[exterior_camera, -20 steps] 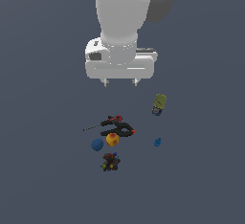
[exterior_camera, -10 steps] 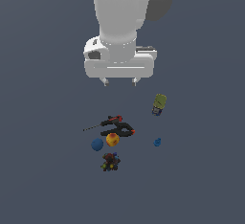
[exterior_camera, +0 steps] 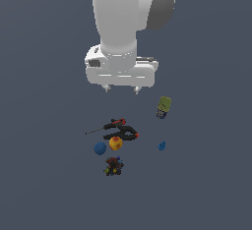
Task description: Pick up a designated object from a clutter of objects.
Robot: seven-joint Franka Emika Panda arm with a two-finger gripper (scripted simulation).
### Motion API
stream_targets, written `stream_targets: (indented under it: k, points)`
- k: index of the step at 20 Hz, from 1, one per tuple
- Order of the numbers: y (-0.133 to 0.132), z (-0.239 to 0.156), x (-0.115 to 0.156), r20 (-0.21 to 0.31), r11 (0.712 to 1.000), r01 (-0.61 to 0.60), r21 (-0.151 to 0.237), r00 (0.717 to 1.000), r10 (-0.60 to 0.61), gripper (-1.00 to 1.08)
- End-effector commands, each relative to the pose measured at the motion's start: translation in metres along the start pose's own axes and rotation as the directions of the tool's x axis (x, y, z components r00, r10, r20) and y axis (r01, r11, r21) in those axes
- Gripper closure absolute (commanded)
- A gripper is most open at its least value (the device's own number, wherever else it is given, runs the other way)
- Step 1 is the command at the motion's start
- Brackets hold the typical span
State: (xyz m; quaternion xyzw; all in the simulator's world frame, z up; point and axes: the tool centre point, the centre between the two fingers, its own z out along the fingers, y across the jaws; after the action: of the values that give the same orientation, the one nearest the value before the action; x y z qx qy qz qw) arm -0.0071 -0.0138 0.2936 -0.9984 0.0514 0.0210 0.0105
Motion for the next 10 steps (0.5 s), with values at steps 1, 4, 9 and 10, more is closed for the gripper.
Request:
stream_targets:
  k: [1,4,9,10]
  points:
    - [0.003,0.008,0.003,-0.001,0.999,-0.045,0.003,0.999,0.045,-0.92]
    - [0.007,0.020,0.007,-0.002,0.994,-0.114,0.007,0.994,0.114,-0.92]
    - [0.016,0.046,0.014,-0.004,0.967,-0.256,0.014,0.967,0.256,-0.92]
    - [0.018,0.052,0.016,-0.004,0.958,-0.286,0.016,0.958,0.286,-0.92]
